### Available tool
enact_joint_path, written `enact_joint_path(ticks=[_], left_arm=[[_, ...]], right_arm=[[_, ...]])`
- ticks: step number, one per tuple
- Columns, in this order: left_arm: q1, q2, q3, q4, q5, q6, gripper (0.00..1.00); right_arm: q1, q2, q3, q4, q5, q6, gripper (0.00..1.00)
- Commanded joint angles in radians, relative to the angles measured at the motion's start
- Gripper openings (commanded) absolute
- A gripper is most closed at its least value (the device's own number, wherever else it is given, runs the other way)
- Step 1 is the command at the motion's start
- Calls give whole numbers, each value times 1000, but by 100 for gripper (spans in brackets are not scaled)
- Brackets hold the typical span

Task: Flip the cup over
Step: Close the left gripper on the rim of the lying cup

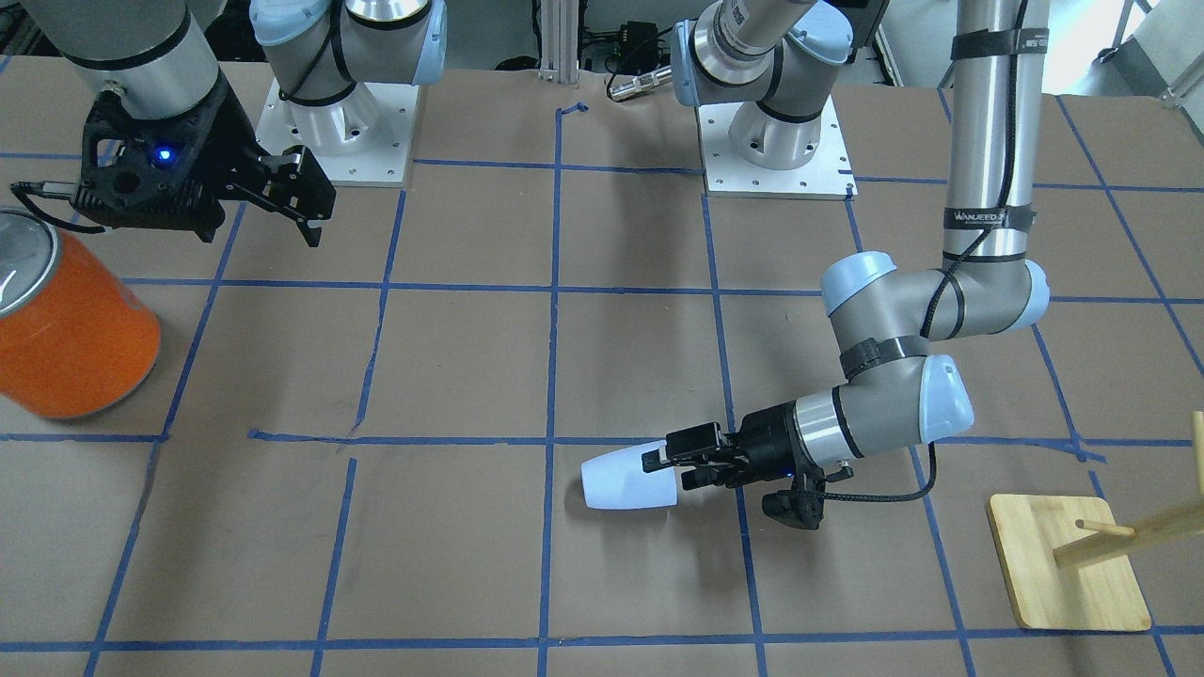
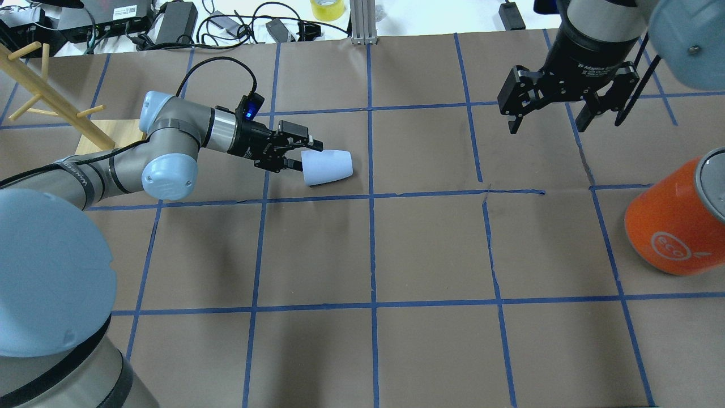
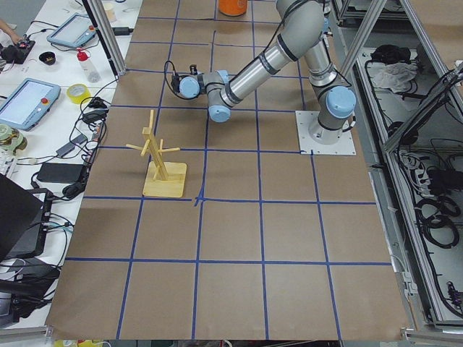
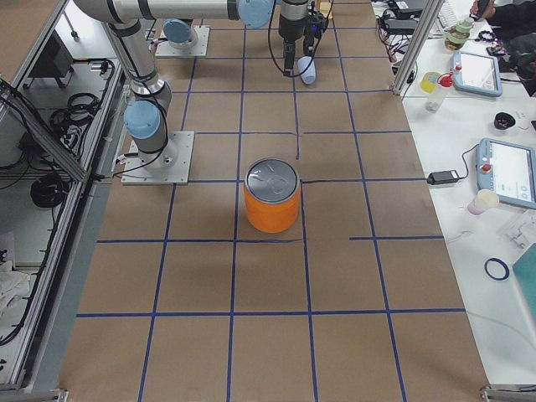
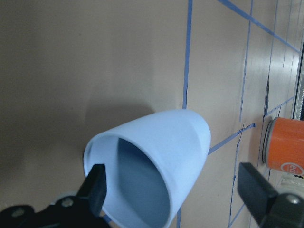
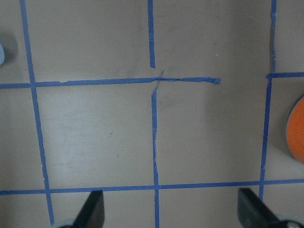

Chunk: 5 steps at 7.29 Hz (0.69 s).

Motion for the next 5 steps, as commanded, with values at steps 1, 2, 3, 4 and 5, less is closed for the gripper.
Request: enact_joint_path(ticks=[1,2,3,4,5], left_arm=[[-7,-1,1,1,-11,-22,82],[-7,2,4,1,-13,-24,77],[-9,2,5,6,-13,-24,52],[-9,5,5,9,-10,-24,24],[-9,8,5,9,-10,-24,15]], right_arm=[[1,0,9,-31,0,0,100],[1,0,9,-31,0,-1,100],[1,0,9,-31,0,-1,100],[1,0,9,-31,0,-4,100],[1,0,9,-31,0,-4,100]])
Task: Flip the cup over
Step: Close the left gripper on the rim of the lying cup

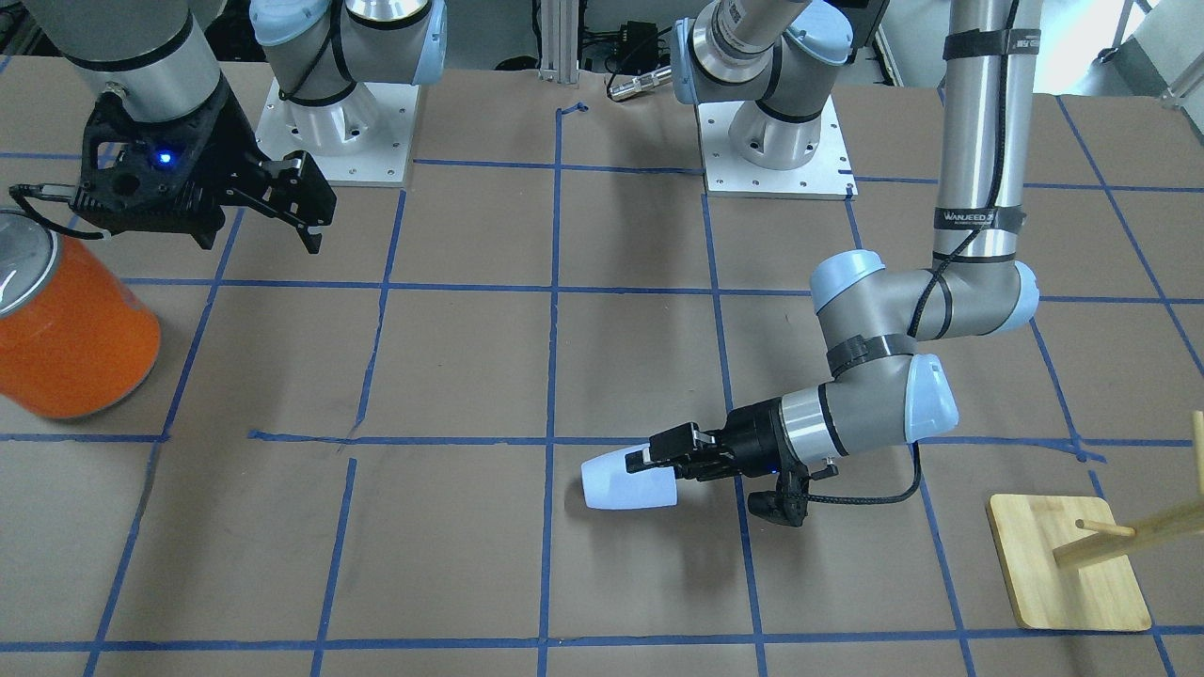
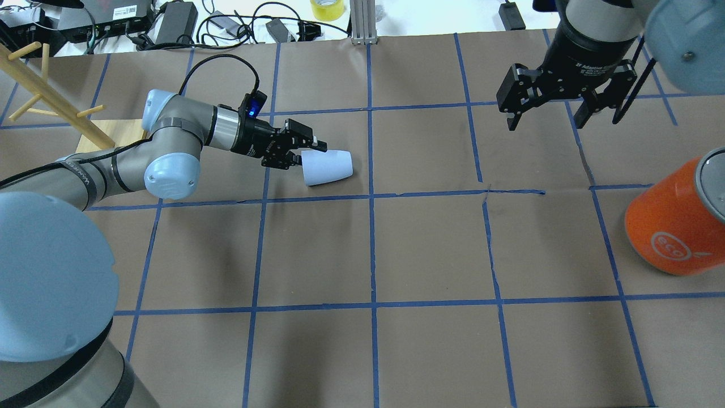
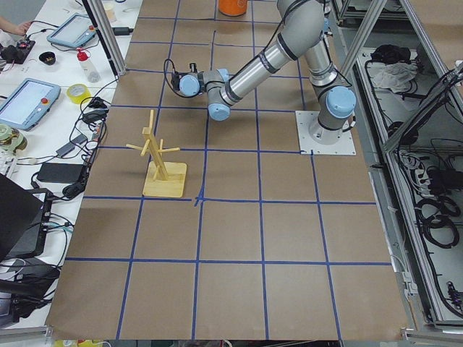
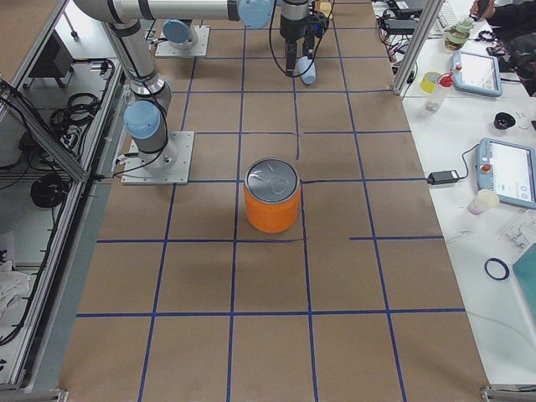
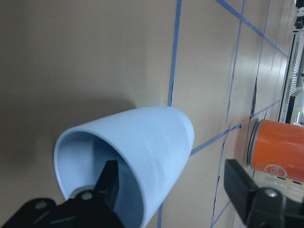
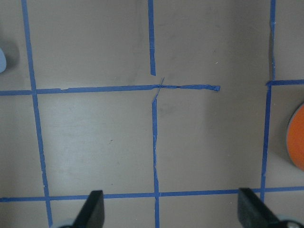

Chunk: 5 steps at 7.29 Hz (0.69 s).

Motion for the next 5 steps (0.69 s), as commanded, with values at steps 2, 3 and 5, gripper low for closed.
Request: enact_joint_path(ticks=[2,3,5], left_arm=[[0,5,-1,2,1,0,0],[0,13,-1,2,1,-2,0],[-3,54,7,5,4,-133,0]], right_arm=[[0,0,2,0,0,-1,100],[0,0,2,0,0,-1,100],[0,0,2,-3,0,-3,100]])
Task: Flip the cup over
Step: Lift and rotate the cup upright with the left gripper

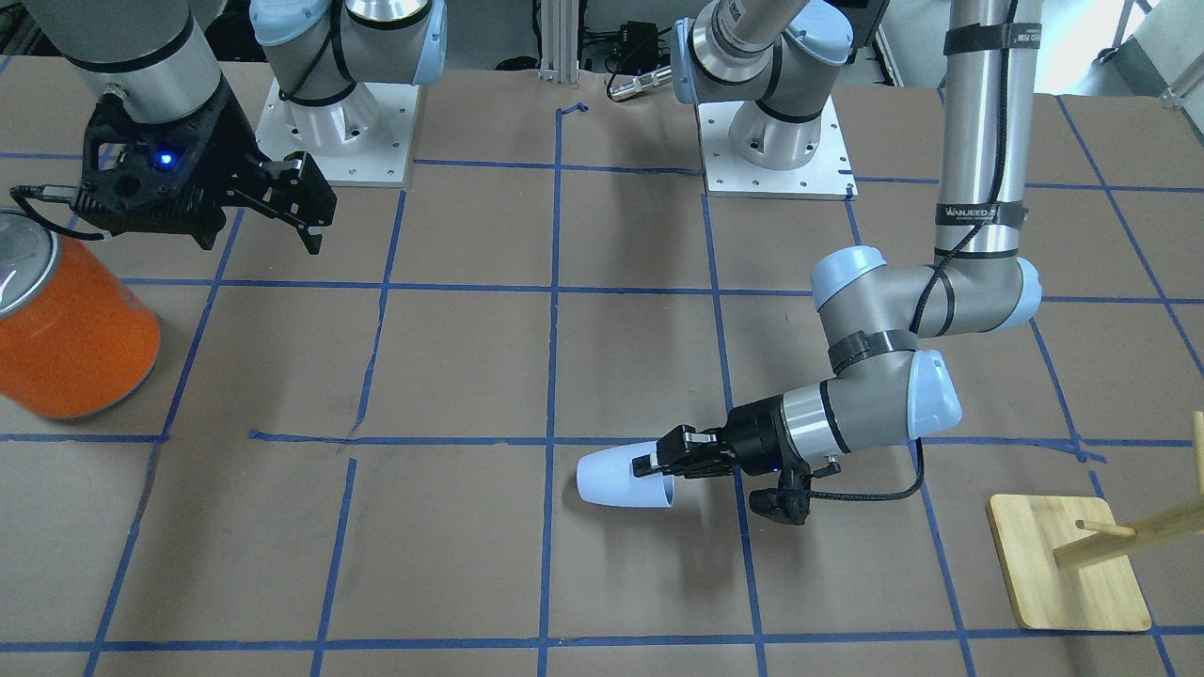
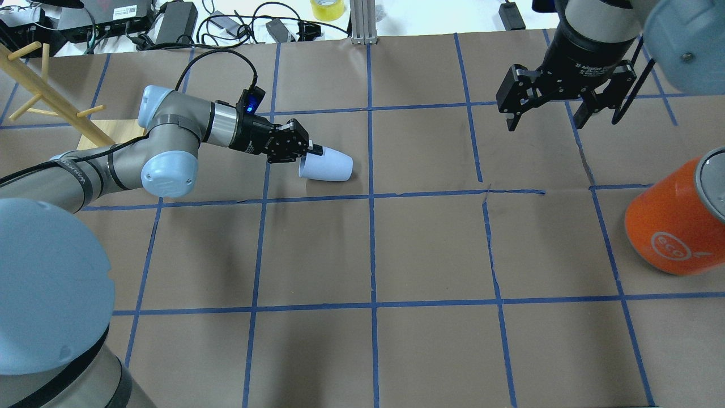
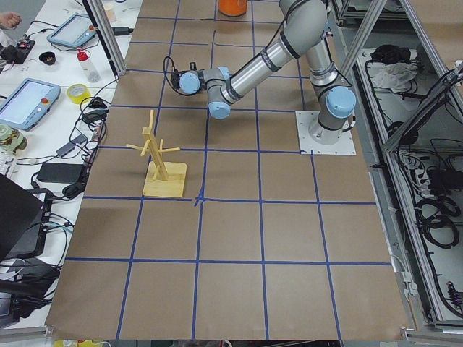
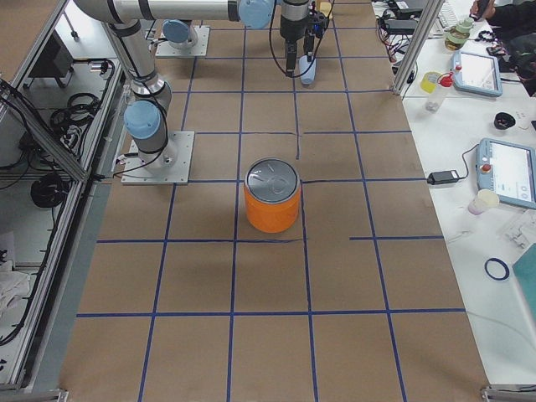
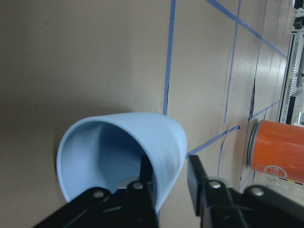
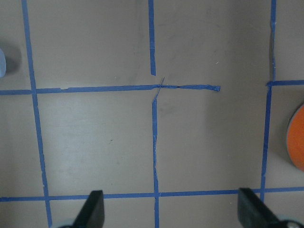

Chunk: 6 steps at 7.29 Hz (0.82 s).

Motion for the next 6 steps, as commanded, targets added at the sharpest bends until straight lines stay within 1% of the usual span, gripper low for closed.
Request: enact_joint_path(ticks=[1,2,3,6], left_arm=[[-4,51,17,8,11,-131,0],[-4,73,31,4,54,-138,0],[-4,91,47,8,206,-140,0],[-14,136,100,1,596,-97,0]], right_arm=[[-2,0,0,-2,-11,-3,100],[-2,0,0,-4,-27,-9,100],[-1,0,0,-13,-28,-4,100],[-1,0,2,-15,-26,-9,100]])
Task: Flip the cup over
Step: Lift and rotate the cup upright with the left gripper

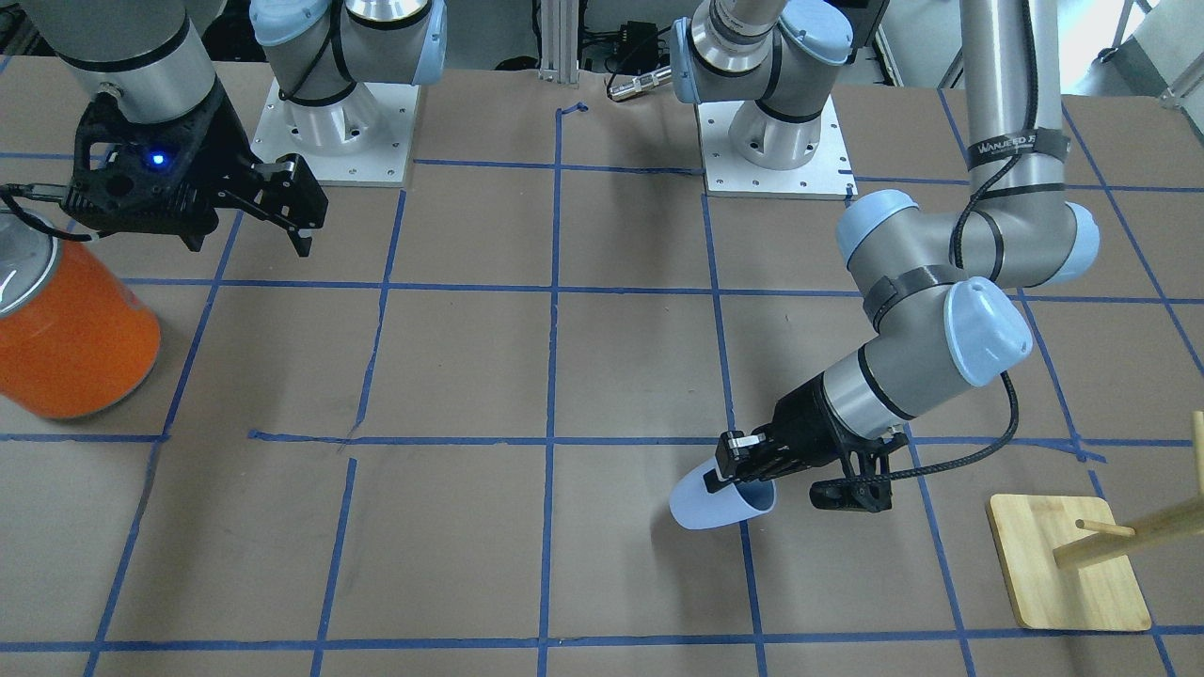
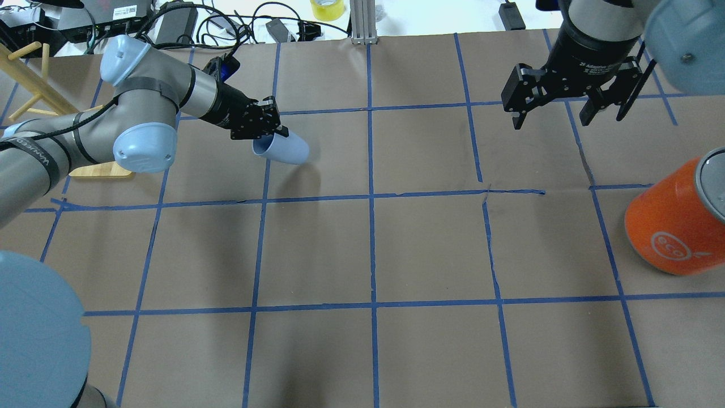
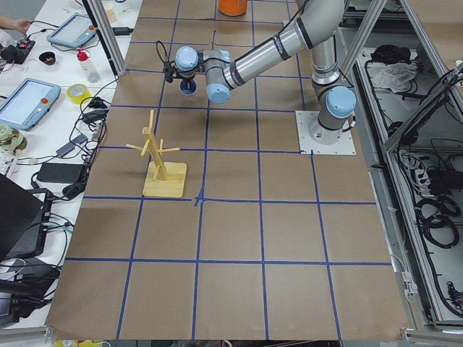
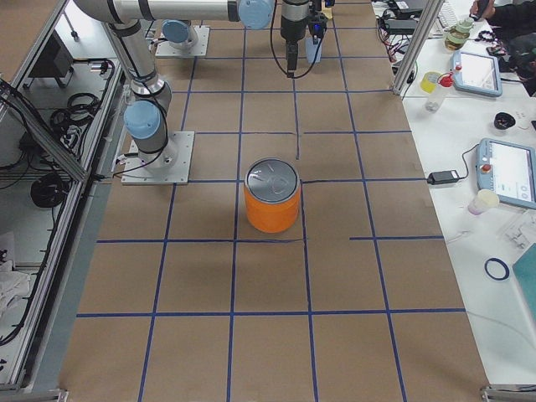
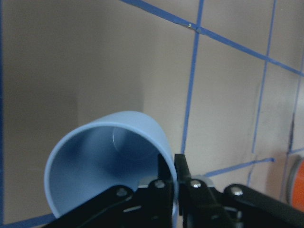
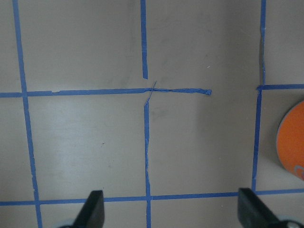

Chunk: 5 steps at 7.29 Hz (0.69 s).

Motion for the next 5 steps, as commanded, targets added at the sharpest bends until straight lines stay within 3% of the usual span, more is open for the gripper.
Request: enact_joint_path(ticks=[1,3,5], left_arm=[[-27,20,38,-3,311,83,0],[-36,5,73,1,499,265,0],[-36,-19,75,33,540,300,0]], right_arm=[[3,0,0,-7,2,8,100],[1,0,0,-7,0,2,100],[1,2,0,-9,2,7,100]])
